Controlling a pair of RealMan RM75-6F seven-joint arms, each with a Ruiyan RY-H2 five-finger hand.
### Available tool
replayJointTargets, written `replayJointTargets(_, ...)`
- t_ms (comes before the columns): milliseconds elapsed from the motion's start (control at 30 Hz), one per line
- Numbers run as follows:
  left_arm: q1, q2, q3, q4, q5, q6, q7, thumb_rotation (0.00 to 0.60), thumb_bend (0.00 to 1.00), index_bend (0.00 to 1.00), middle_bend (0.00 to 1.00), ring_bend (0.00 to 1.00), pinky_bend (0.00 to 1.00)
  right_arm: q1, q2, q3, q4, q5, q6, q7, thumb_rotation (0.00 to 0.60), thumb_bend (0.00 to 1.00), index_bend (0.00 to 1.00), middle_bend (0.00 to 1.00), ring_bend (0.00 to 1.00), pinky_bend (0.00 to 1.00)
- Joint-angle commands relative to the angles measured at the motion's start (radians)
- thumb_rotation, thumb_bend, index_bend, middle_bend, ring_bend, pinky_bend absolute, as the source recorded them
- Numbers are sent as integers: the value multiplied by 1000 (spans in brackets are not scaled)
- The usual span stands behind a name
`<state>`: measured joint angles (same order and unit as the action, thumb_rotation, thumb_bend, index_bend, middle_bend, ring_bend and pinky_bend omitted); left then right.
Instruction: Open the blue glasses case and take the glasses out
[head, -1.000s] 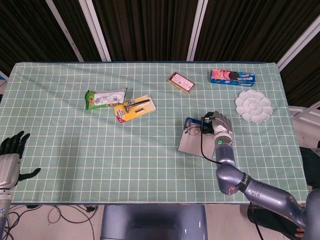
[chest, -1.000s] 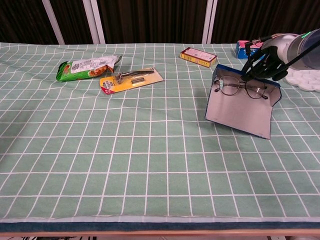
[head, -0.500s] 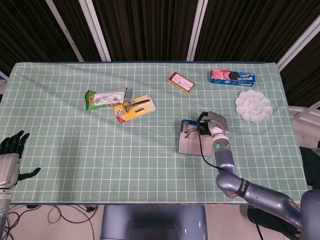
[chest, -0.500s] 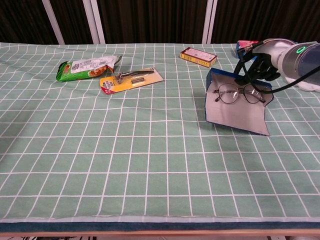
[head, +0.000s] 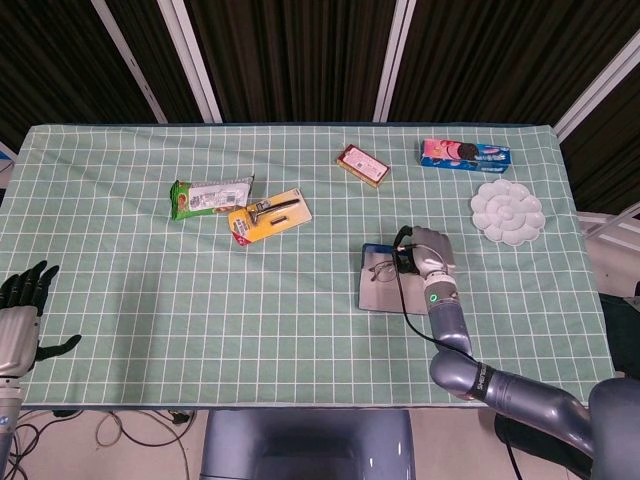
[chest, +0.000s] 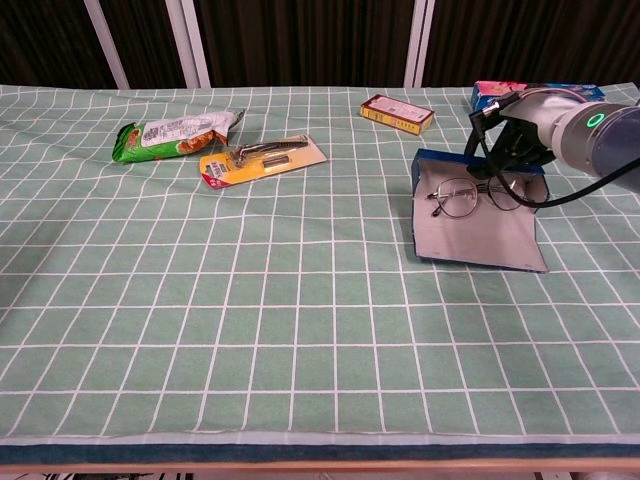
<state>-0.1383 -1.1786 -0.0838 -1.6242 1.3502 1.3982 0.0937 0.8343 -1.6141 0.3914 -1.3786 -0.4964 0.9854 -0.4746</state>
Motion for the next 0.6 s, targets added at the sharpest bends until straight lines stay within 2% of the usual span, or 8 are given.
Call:
replayJointTargets(33,0,0,0,0,0,0,0,600,9,0,0,0,0,-5,-8,-12,15,-51,-2,35,600,492,500,910,960,1000)
replayJointTargets(600,0,-1,0,0,0,1,3,600,9,0,0,0,0,-30,-45,-27,78,-203,26,155,600,485,500,908,959,1000)
